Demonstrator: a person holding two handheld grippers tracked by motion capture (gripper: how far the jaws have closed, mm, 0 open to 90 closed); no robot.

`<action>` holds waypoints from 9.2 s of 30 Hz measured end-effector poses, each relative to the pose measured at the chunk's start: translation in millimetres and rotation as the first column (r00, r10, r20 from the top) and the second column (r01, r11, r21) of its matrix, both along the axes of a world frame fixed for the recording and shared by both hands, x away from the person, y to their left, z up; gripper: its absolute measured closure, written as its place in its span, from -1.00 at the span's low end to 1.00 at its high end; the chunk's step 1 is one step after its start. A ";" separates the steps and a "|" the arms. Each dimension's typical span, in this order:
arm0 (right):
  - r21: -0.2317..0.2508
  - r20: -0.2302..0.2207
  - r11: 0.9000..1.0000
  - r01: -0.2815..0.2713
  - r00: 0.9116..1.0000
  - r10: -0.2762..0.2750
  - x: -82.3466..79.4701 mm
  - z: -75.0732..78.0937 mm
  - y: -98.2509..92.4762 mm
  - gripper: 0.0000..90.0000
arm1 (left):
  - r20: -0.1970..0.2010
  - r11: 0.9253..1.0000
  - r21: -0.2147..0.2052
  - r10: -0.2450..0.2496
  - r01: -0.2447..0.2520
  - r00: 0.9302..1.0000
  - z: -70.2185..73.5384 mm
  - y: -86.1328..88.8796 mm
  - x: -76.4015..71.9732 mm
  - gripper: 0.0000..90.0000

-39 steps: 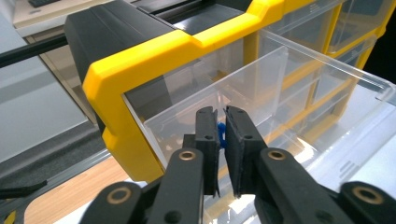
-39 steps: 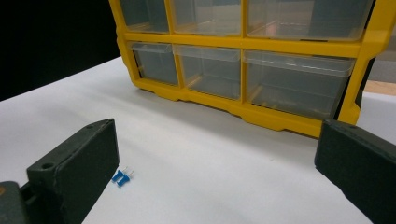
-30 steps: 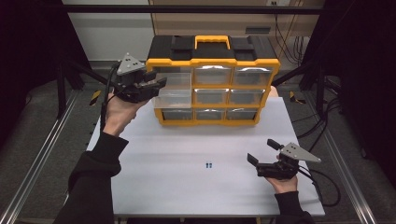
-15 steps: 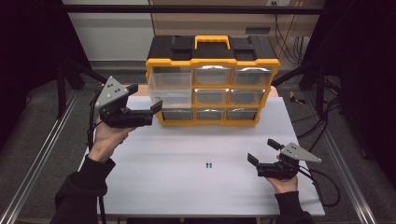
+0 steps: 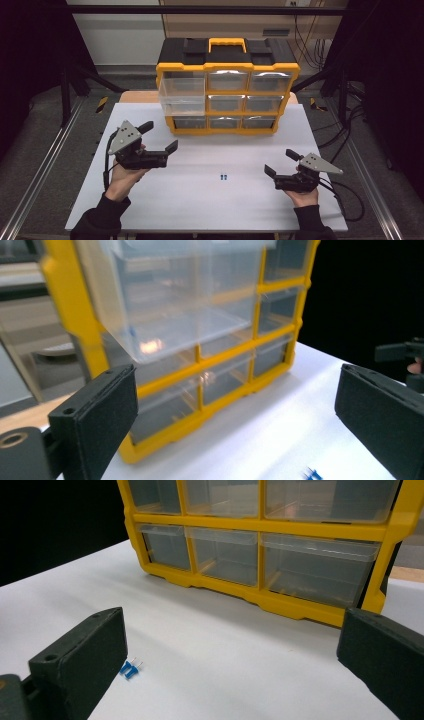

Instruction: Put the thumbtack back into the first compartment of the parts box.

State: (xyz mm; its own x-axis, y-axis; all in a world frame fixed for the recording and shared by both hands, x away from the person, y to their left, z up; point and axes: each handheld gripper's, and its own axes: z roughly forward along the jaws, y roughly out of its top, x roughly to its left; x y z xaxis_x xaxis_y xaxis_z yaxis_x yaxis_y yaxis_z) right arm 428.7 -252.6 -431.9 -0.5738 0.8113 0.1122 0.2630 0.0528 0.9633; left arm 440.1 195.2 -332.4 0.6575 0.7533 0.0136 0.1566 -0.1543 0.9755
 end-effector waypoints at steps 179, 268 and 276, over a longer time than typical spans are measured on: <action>-0.021 0.016 0.999 -0.024 1.000 0.024 0.8 -0.1 1.2 -0.98 | -0.027 0.990 0.143 -0.014 0.018 1.000 106.4 -30.1 9.0 0.89; -0.021 0.016 0.999 -0.026 1.000 0.027 0.7 0.1 1.6 -0.98 | -0.031 0.997 0.066 -0.039 0.041 0.999 -1.1 -29.8 14.4 -0.88; -0.018 0.015 1.000 -0.026 1.000 0.026 0.7 0.1 1.6 -0.98 | -0.094 0.996 0.064 -0.061 0.067 0.994 -31.9 -45.1 15.3 -0.88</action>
State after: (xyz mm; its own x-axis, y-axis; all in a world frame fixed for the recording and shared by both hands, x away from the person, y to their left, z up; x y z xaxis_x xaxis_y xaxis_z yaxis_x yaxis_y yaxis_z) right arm 429.4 -251.0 -431.8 -0.5960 0.7980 0.0891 0.2469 0.0766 0.9660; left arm 455.4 150.1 -364.4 0.7054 0.7089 -0.0001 0.2324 -0.2312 0.9447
